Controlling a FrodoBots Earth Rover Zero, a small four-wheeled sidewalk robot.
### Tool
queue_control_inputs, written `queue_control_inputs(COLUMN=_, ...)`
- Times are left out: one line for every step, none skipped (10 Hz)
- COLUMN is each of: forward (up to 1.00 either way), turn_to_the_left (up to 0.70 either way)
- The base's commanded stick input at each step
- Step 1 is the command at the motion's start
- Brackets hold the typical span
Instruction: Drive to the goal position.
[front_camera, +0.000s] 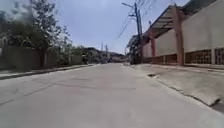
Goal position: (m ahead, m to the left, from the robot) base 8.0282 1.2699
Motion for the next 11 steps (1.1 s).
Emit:
queue_control_inputs(forward=1.00, turn_to_the_left=-0.05)
queue_control_inputs(forward=1.00, turn_to_the_left=0.01)
queue_control_inputs(forward=1.00, turn_to_the_left=0.01)
queue_control_inputs(forward=1.00, turn_to_the_left=0.01)
queue_control_inputs(forward=1.00, turn_to_the_left=0.01)
queue_control_inputs(forward=1.00, turn_to_the_left=0.01)
queue_control_inputs(forward=1.00, turn_to_the_left=0.01)
queue_control_inputs(forward=1.00, turn_to_the_left=0.01)
queue_control_inputs(forward=1.00, turn_to_the_left=0.01)
queue_control_inputs(forward=1.00, turn_to_the_left=0.01)
queue_control_inputs(forward=1.00, turn_to_the_left=0.01)
